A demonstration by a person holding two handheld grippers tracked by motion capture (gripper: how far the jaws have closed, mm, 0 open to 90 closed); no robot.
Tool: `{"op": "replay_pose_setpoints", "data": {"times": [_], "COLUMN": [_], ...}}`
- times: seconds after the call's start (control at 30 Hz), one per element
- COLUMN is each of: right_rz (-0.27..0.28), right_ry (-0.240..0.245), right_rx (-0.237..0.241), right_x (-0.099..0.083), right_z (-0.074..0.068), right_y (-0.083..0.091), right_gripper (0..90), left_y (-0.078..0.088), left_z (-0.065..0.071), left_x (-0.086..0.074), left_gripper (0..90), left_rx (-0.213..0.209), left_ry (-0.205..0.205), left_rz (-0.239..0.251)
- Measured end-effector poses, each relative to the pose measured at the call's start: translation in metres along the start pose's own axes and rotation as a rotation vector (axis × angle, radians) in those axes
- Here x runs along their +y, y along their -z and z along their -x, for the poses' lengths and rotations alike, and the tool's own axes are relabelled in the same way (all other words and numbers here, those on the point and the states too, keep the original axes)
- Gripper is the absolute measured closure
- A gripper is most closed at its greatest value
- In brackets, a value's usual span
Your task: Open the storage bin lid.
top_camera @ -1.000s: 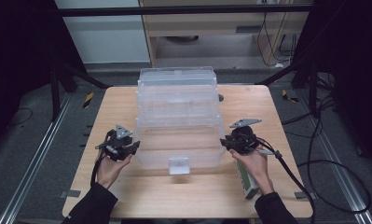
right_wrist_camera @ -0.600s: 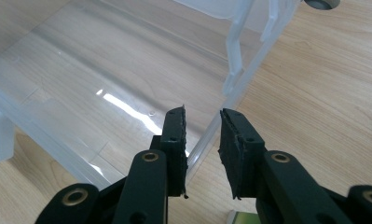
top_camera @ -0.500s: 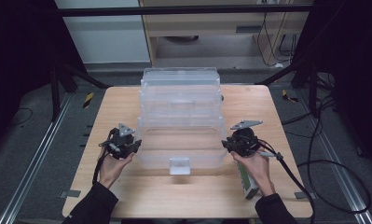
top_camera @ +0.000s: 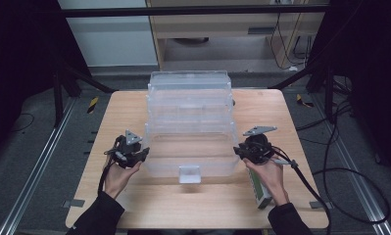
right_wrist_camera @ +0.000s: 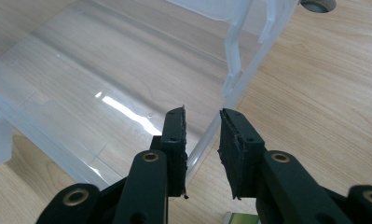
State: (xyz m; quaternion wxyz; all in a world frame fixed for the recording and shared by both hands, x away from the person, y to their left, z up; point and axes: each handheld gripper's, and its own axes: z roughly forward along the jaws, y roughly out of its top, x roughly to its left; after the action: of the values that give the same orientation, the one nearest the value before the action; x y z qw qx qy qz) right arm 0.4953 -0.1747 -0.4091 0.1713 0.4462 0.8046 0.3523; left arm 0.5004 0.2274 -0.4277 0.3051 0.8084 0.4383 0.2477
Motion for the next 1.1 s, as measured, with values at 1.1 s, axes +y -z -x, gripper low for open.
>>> {"op": "replay_pose_setpoints", "data": {"times": [1.1], "right_rz": [0.078], "right_ry": [-0.078], "right_rx": [-0.034], "right_x": [0.009], "right_z": [0.02], "right_y": [0.068], "right_gripper": [54.1], "left_y": [0.05], "left_z": [-0.054], "left_x": [-0.024], "left_gripper": [48.9], "left_rx": [0.104], "left_ry": [0.128], "left_rz": [0.123]}}
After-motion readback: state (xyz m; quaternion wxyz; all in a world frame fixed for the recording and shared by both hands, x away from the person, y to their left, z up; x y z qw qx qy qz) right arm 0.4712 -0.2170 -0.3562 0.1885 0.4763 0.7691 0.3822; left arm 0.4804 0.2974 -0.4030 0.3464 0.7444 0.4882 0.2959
